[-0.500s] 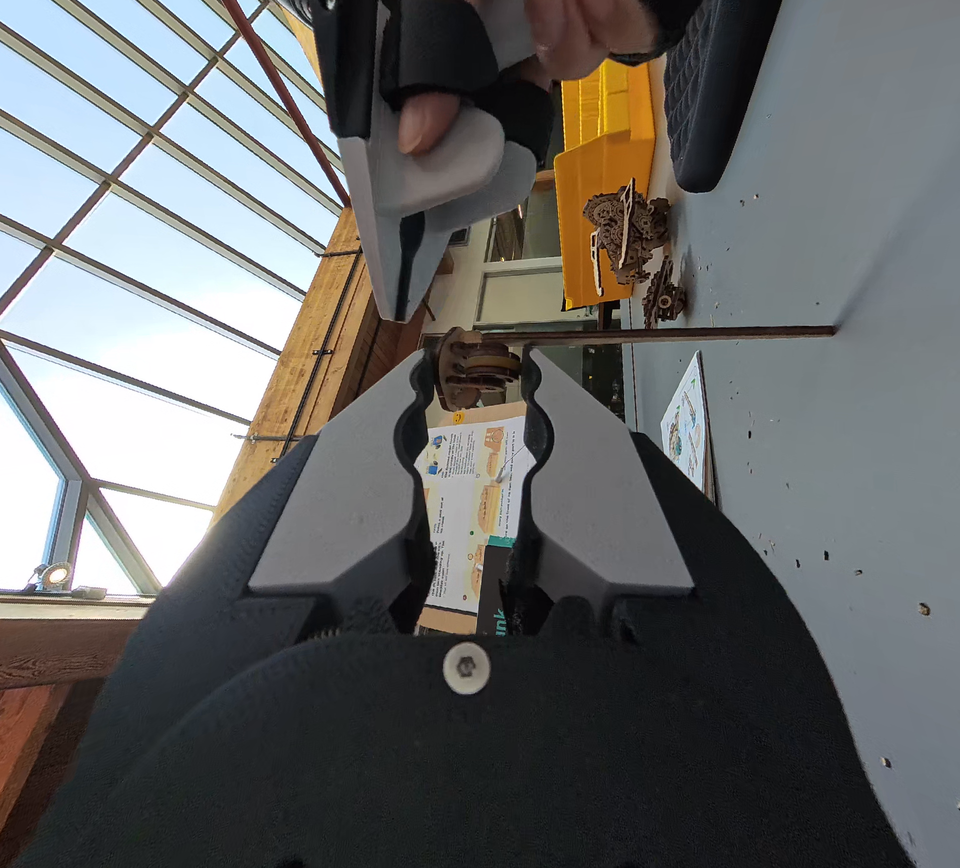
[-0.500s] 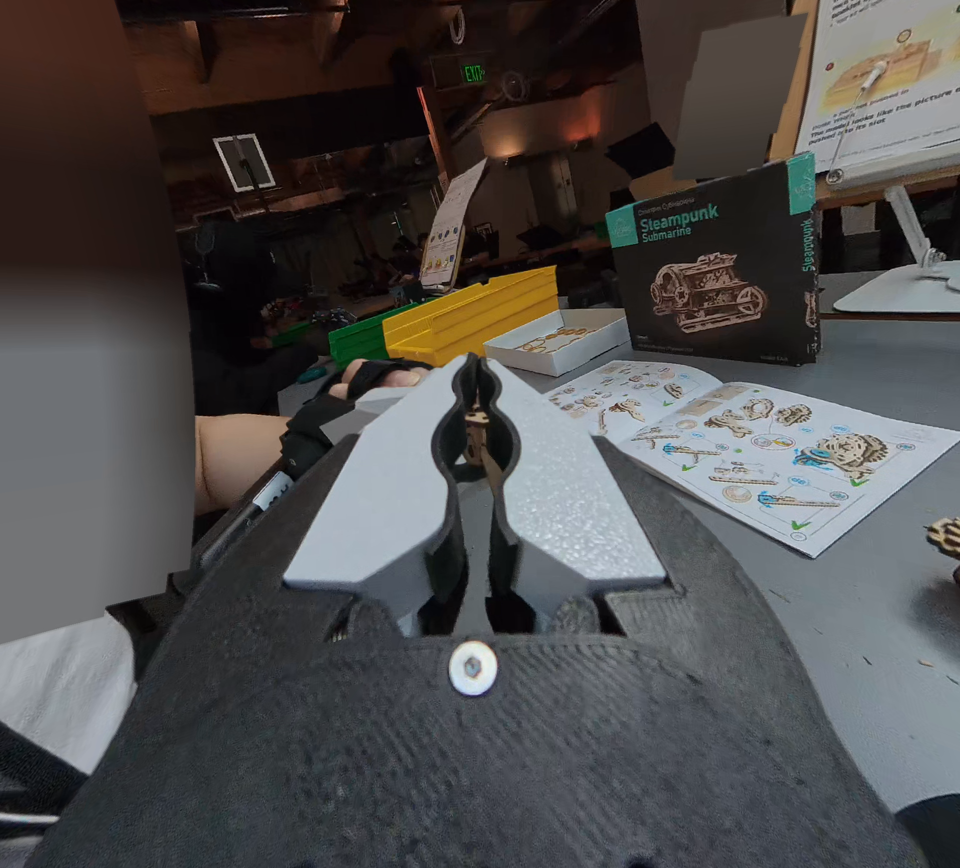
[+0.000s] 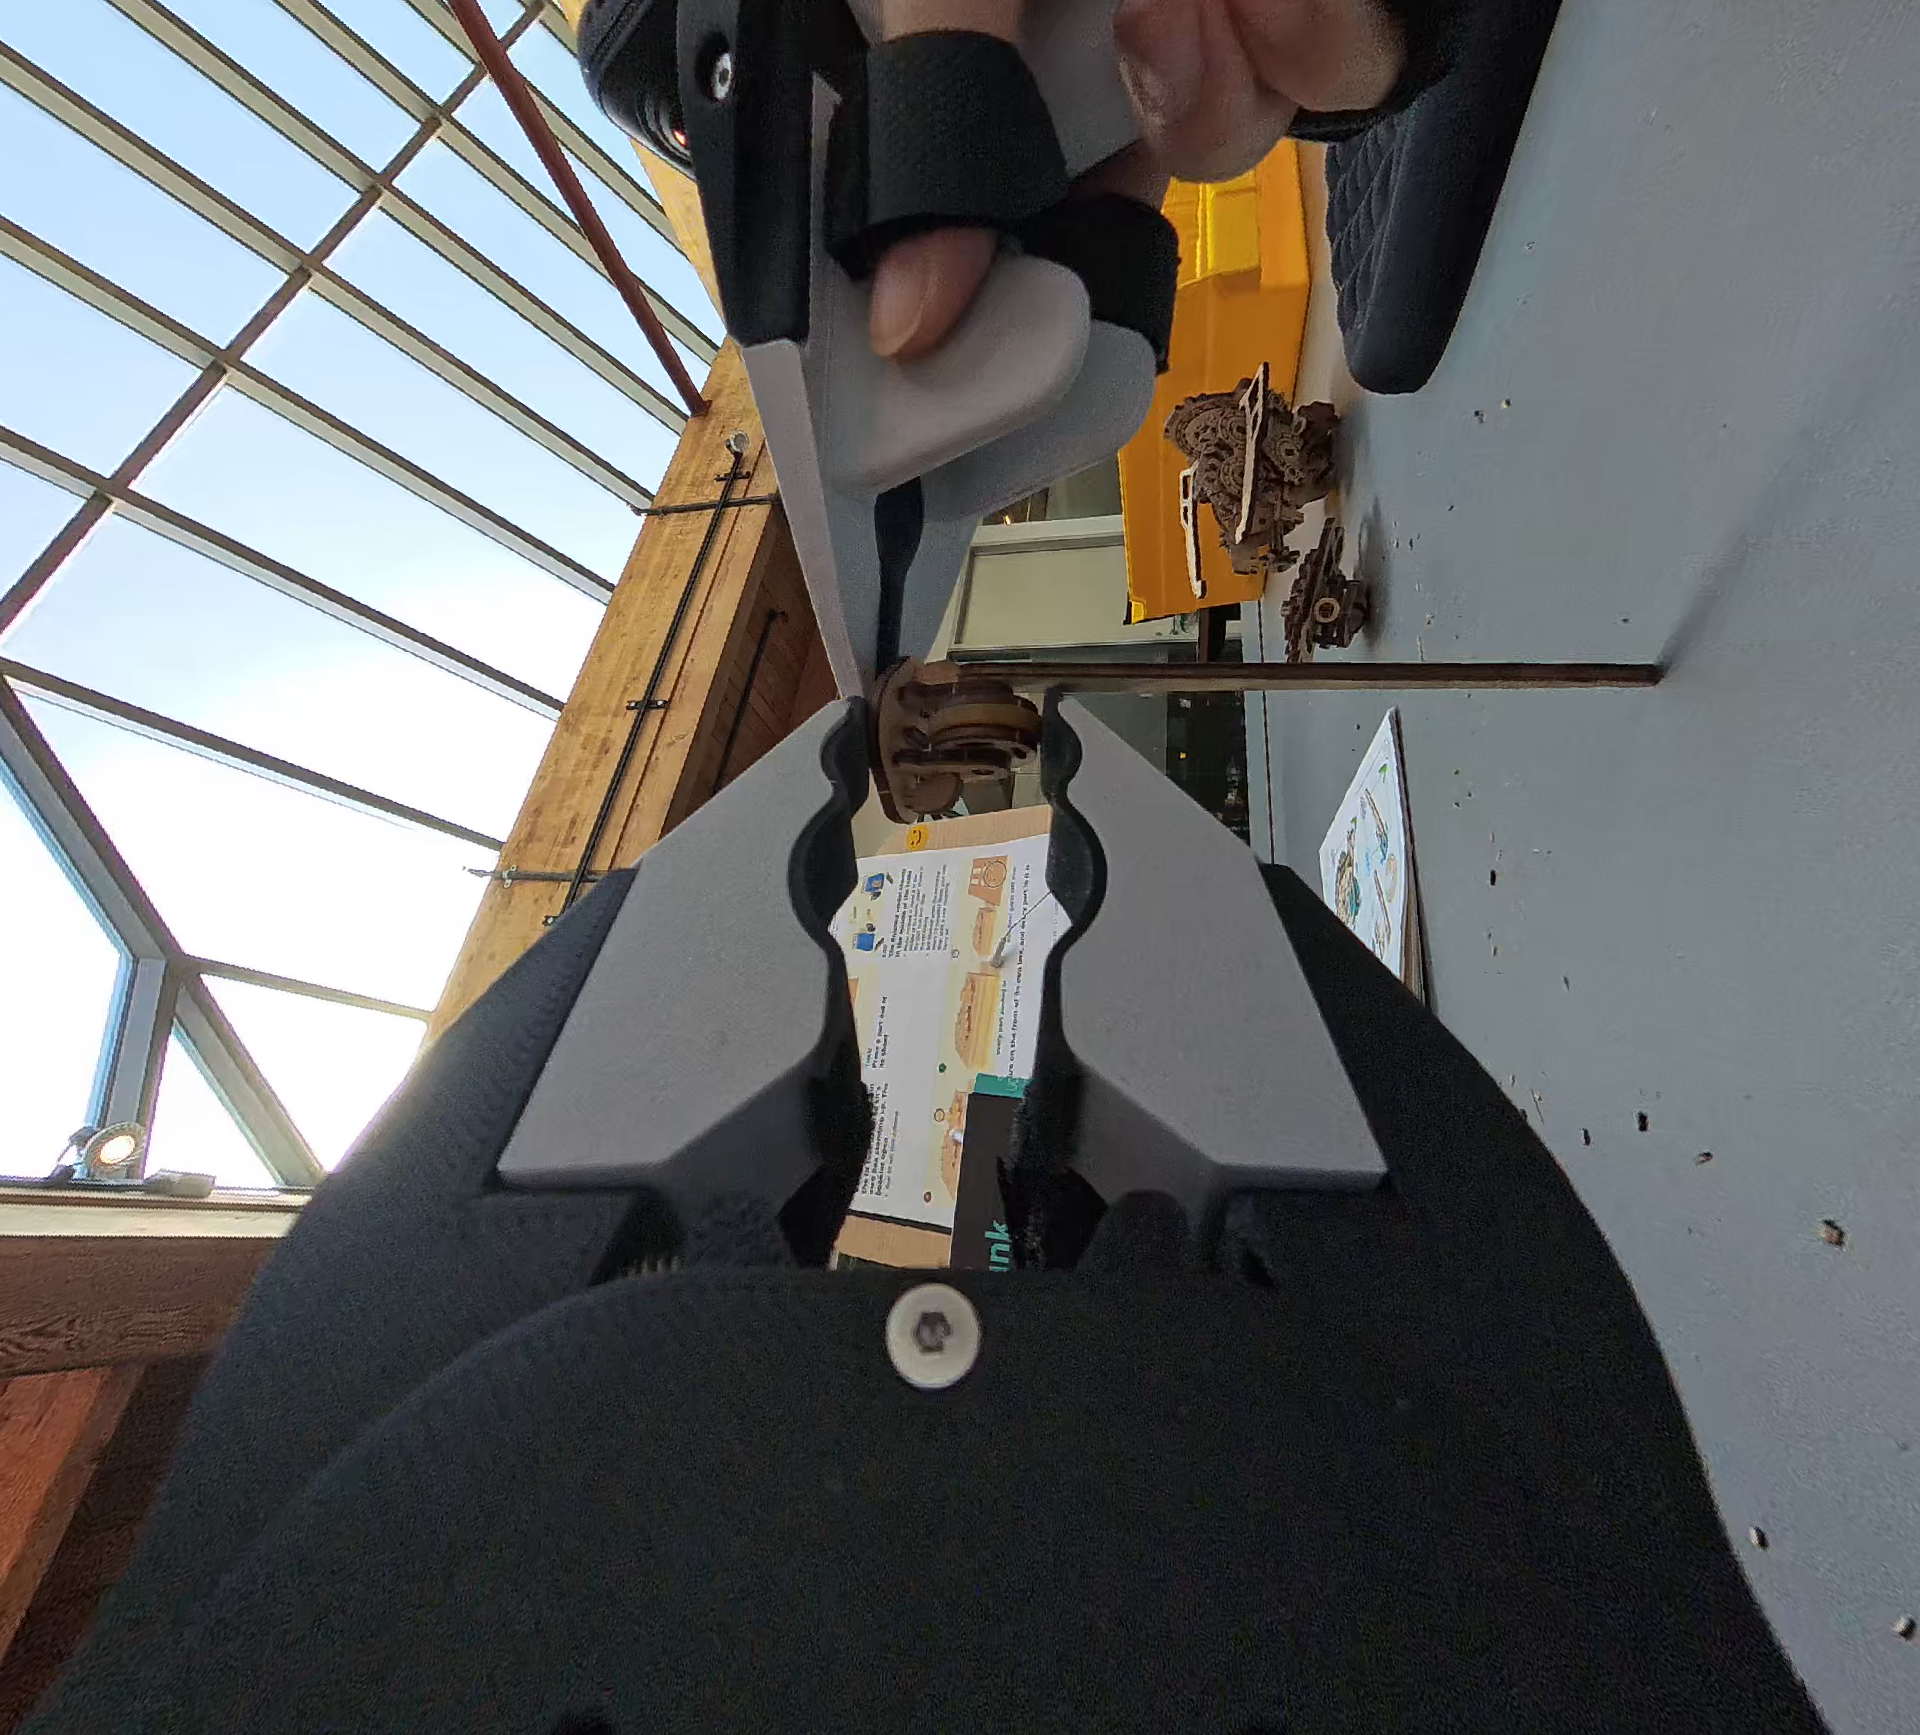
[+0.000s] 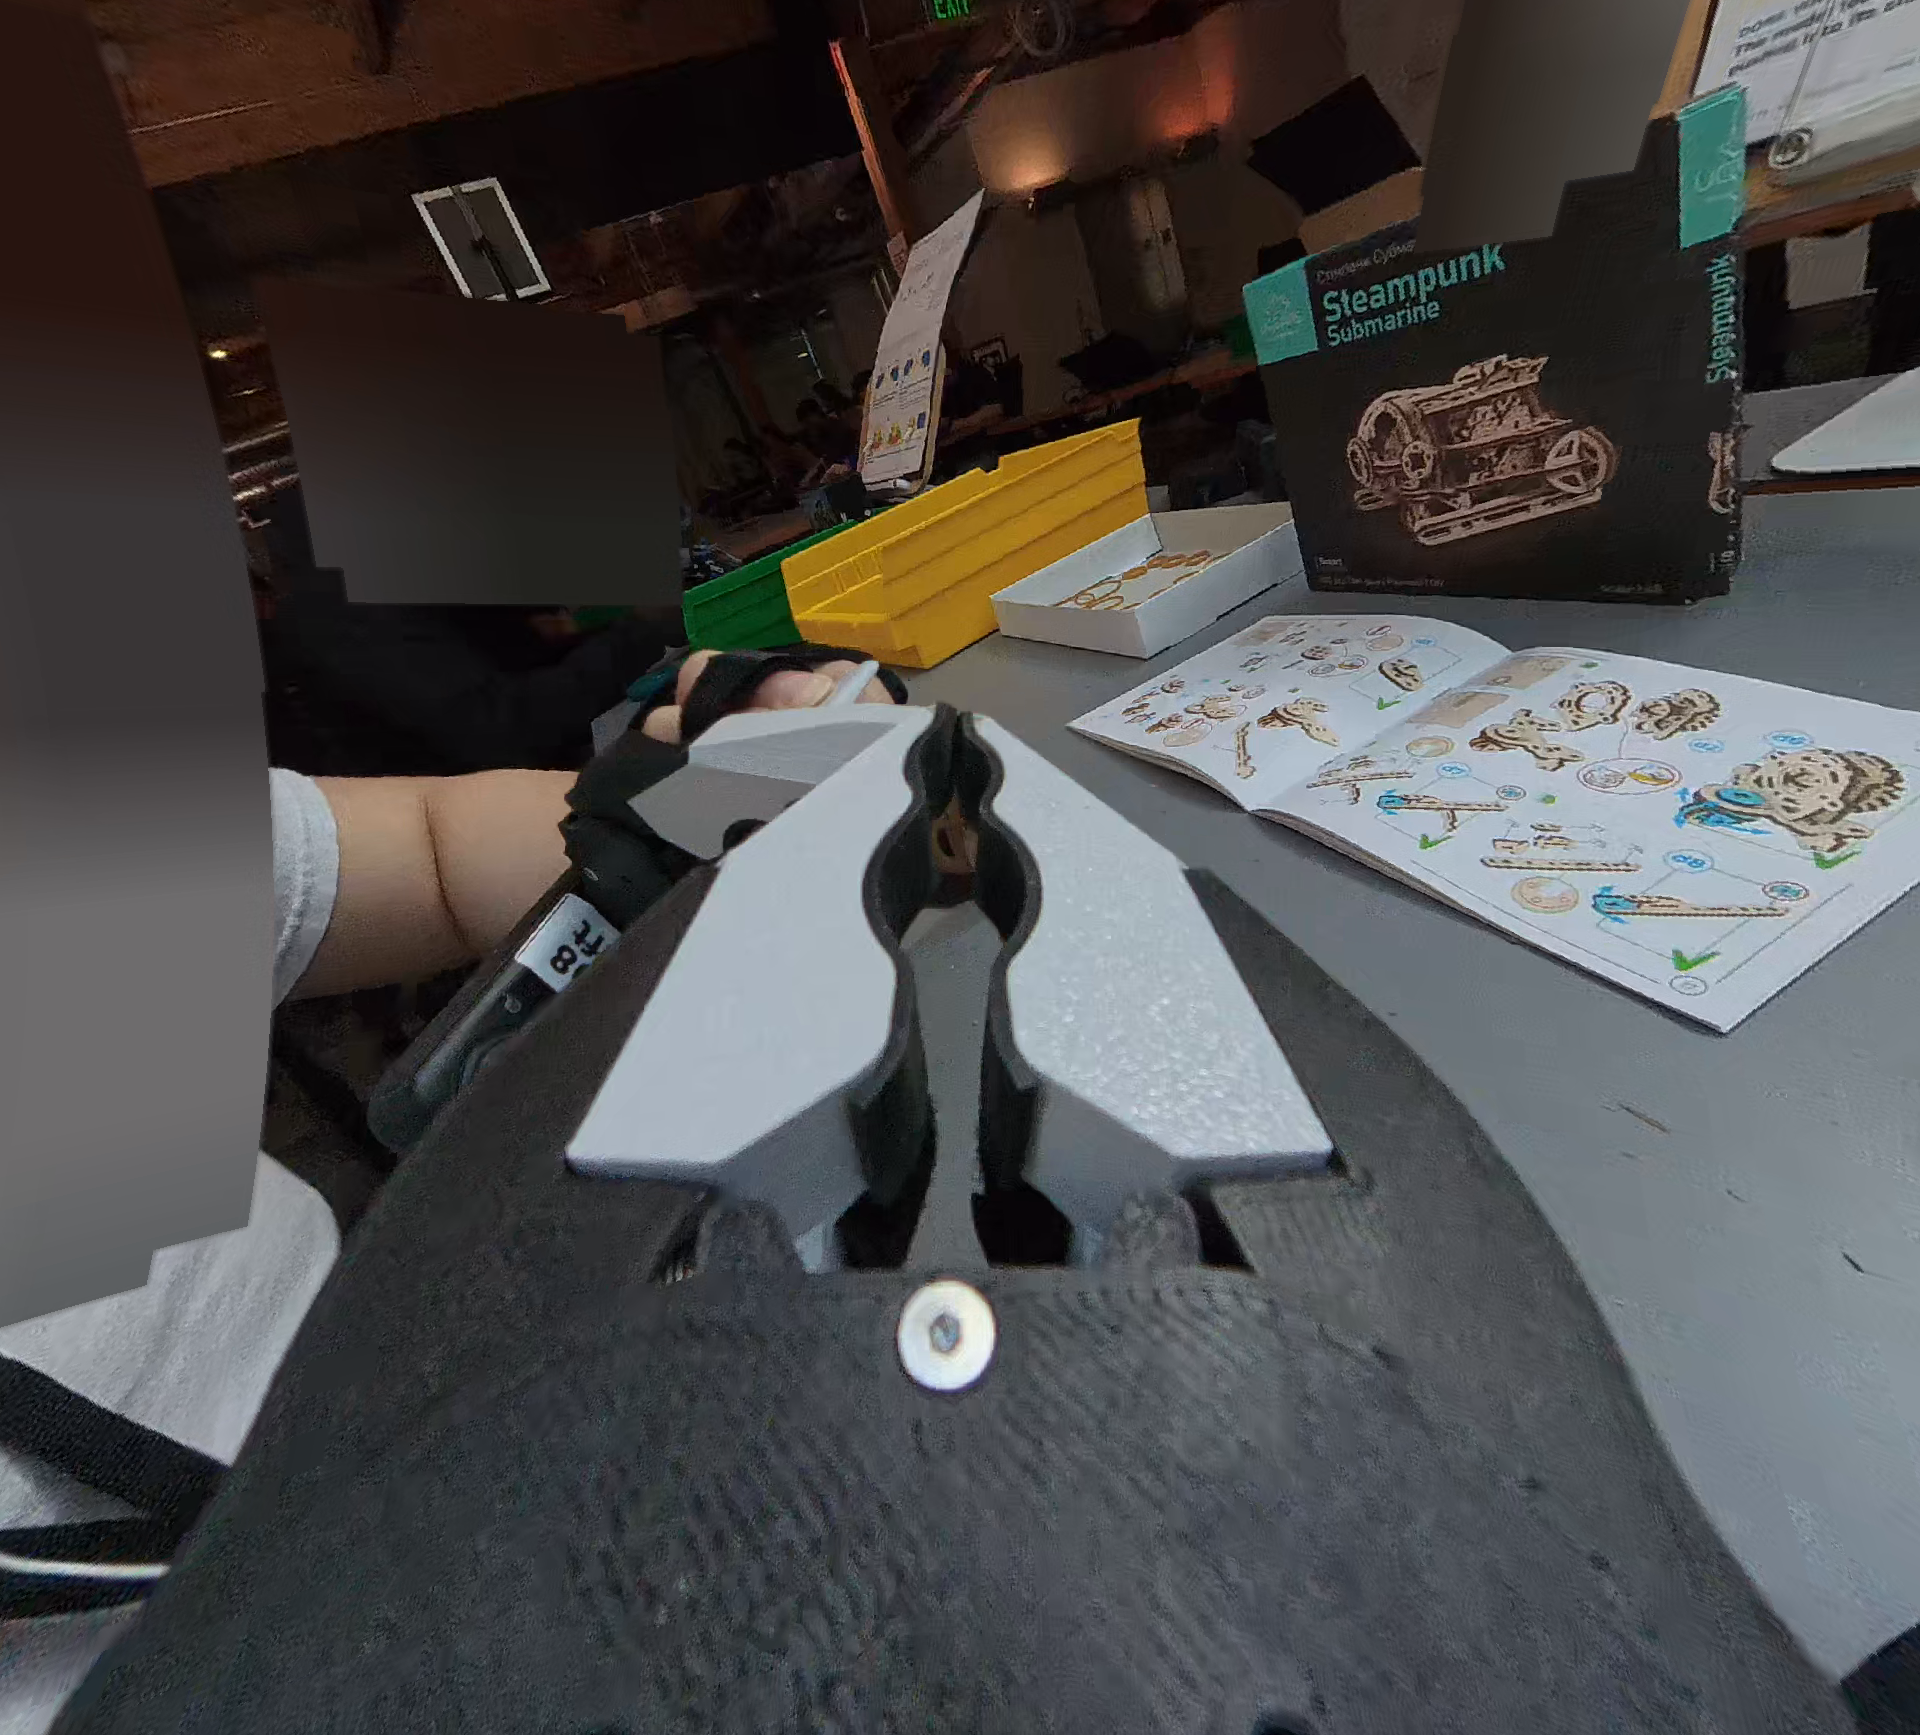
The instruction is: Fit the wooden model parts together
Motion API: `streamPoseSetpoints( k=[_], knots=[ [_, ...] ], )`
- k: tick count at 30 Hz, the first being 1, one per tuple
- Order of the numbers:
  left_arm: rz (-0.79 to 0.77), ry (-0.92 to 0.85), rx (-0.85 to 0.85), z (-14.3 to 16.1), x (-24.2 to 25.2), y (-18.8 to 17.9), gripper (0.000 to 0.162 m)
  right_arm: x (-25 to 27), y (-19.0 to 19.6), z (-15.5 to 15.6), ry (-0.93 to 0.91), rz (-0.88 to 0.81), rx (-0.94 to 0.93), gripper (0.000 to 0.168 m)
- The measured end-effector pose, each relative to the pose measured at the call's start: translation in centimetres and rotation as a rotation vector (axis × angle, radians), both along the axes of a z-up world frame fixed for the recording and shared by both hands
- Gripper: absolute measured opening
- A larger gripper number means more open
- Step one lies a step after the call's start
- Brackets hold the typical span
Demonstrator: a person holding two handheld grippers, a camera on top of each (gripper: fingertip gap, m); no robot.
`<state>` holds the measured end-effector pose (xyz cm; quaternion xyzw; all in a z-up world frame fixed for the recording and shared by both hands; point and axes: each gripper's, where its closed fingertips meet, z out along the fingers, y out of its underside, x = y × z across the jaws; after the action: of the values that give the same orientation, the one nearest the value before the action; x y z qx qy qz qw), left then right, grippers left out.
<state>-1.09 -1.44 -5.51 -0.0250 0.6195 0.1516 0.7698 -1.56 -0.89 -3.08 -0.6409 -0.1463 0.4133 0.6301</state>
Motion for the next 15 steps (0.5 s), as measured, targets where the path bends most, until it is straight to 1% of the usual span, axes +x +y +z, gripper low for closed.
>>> streamPoseSetpoints(
  k=[1,3,5,6,7,8,9,10,11,12,13,14,15],
  knots=[
    [0.001,0.001,-0.001,0.0,0.0,0.1,0.03,0.1,-0.1,0.3,0.021,0.012,-0.004,0.0],
    [0.004,0.002,-0.002,0.0,-0.1,0.2,0.03,0.5,-0.3,1.4,-0.03,-0.048,0.072,0.0],
    [0.008,0.003,-0.001,0.0,-0.1,0.2,0.03,-0.1,0.1,-0.5,-0.081,-0.017,0.006,0.0],
    [0.004,0.004,-0.002,0.0,-0.1,0.2,0.03,0.3,0.2,0.0,-0.003,-0.007,-0.012,0.0],
    [0.005,0.005,0.0,0.0,-0.1,0.2,0.03,0.5,-0.1,0.7,0.024,0.0,0.006,0.0],
    [0.005,0.005,0.002,0.0,-0.1,0.2,0.03,0.9,-0.4,1.7,0.023,-0.033,0.065,0.0],
    [0.003,0.005,0.001,0.0,-0.1,0.2,0.03,1.1,-0.5,1.9,-0.014,-0.064,0.099,0.0],
    [0.002,0.005,0.001,0.0,-0.1,0.1,0.03,0.7,-0.1,0.8,-0.061,-0.065,0.071,0.0],
    [0.005,0.005,-0.001,0.0,-0.1,0.2,0.03,0.2,0.1,-0.5,-0.048,-0.023,0.009,0.0],
    [0.0,0.007,-0.003,0.0,-0.1,0.2,0.03,0.7,0.3,-0.2,0.036,-0.017,-0.015,0.0],
    [0.001,0.009,-0.003,0.0,-0.2,0.2,0.03,0.9,0.0,0.7,0.036,-0.023,0.019,0.0],
    [0.002,0.009,-0.002,0.0,-0.1,0.2,0.03,1.3,-0.3,2.1,0.017,-0.07,0.099,0.0],
    [-0.001,0.008,-0.002,0.0,-0.1,0.1,0.03,1.4,-0.6,2.9,-0.016,-0.095,0.143,0.0]
  ],
)
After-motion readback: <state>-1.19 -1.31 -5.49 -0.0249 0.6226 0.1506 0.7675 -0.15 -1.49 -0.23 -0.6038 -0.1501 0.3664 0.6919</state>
